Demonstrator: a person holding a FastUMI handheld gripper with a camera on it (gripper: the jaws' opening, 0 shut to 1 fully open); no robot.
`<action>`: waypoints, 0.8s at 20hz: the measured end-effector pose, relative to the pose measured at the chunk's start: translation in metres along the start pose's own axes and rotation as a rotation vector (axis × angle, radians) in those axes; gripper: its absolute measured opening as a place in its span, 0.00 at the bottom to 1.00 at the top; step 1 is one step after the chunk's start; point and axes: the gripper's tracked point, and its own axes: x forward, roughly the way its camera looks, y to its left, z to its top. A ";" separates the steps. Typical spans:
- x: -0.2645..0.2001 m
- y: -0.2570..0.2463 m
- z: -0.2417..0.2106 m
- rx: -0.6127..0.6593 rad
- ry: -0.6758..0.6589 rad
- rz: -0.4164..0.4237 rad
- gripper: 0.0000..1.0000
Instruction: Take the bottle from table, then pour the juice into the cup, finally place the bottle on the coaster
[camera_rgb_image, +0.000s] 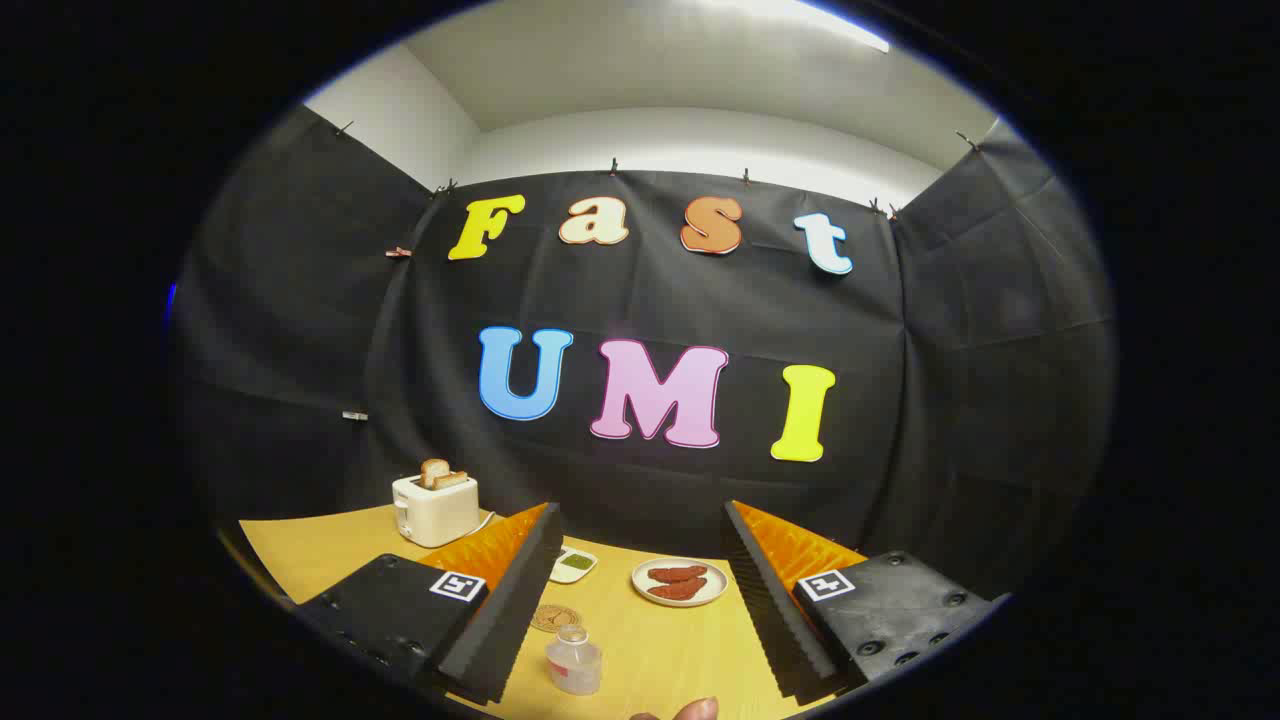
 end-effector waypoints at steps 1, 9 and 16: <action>0.002 0.001 -0.002 0.007 -0.002 0.003 0.97; 0.006 0.006 -0.023 0.020 0.016 0.004 0.97; 0.008 0.007 -0.028 0.010 0.011 0.012 0.97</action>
